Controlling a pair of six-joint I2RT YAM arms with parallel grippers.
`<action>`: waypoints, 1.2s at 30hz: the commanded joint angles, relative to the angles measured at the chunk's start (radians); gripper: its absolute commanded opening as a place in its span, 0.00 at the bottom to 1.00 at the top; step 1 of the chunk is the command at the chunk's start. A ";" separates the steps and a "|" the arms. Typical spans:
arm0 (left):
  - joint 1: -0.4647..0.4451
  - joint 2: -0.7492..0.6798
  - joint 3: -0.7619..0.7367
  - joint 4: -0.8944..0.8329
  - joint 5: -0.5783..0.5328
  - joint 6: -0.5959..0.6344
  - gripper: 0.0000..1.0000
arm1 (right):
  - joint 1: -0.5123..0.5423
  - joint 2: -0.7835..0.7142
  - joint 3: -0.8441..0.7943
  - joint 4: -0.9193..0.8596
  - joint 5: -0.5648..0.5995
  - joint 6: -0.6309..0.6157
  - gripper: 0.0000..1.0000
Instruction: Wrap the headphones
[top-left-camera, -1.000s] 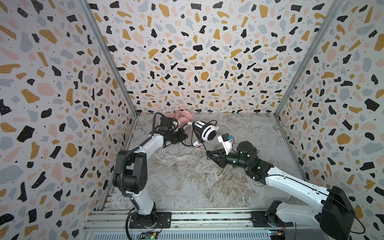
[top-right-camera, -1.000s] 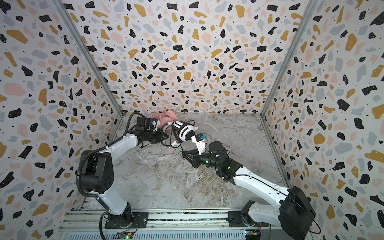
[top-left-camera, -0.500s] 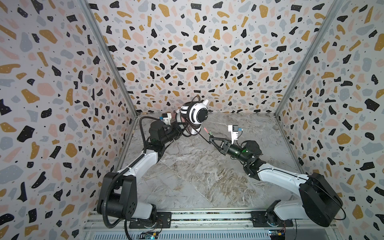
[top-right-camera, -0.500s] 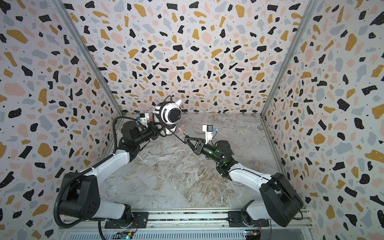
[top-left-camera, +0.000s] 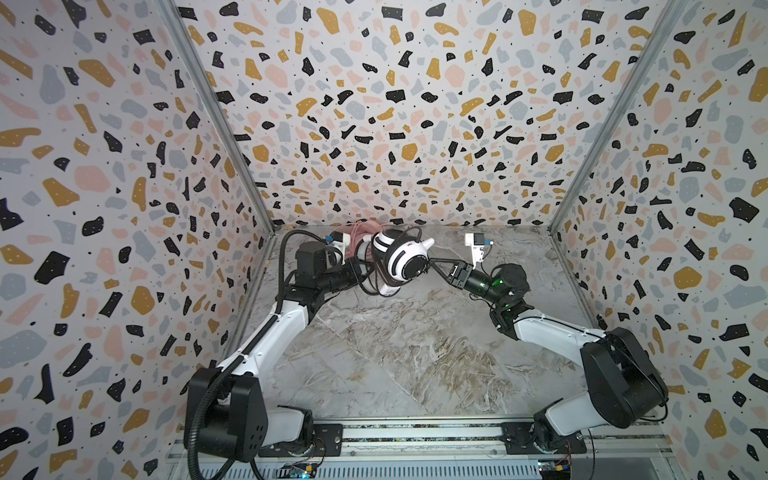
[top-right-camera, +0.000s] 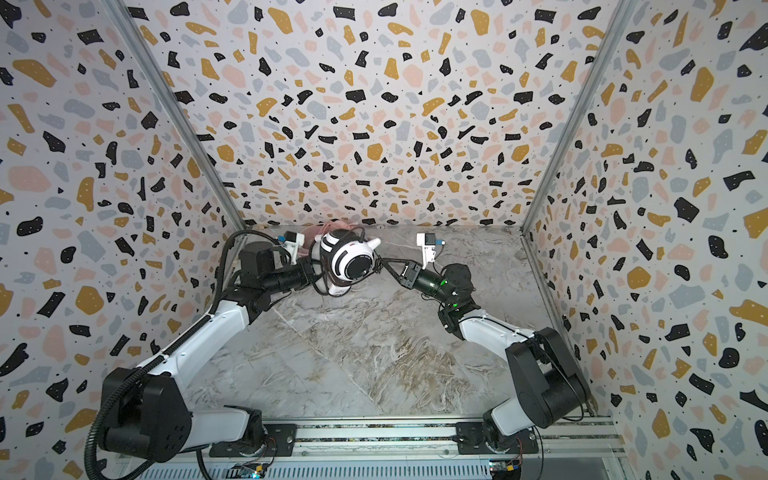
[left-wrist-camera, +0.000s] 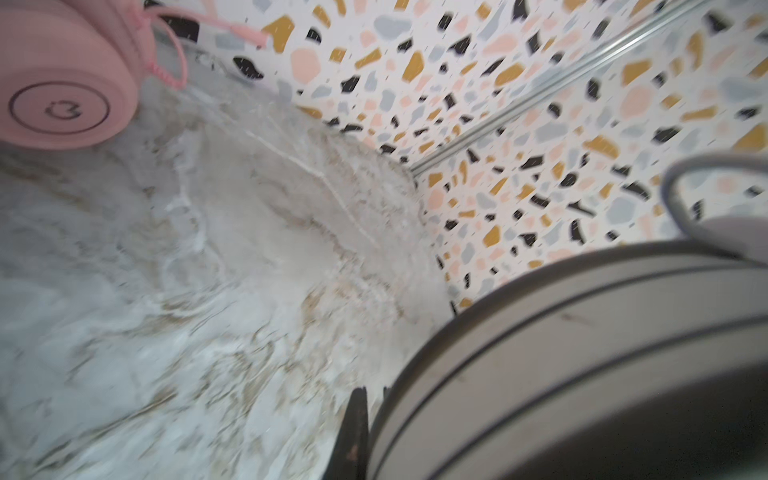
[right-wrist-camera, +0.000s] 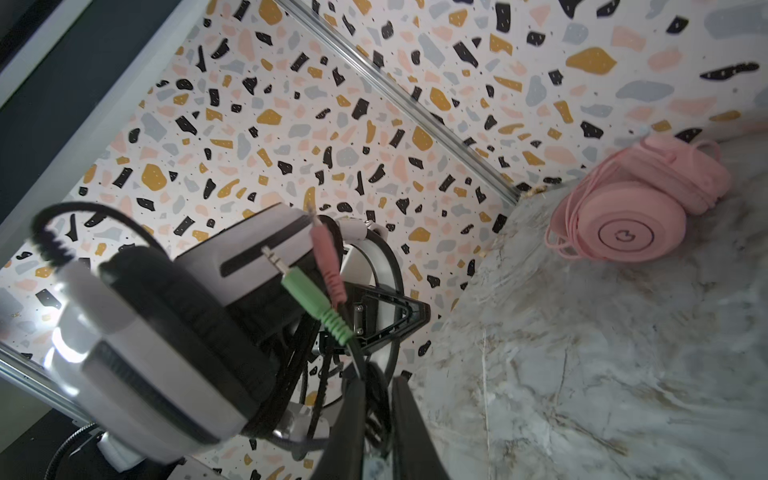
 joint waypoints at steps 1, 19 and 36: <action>-0.047 0.023 0.057 -0.234 -0.027 0.235 0.02 | -0.007 0.064 0.041 0.000 -0.167 -0.001 0.06; -0.139 0.285 0.057 -0.314 -0.149 0.288 0.04 | -0.129 0.313 -0.186 0.459 -0.307 0.208 0.03; -0.102 0.240 0.423 -0.450 -0.487 0.199 0.03 | -0.205 0.103 -0.107 -0.242 -0.244 -0.244 0.20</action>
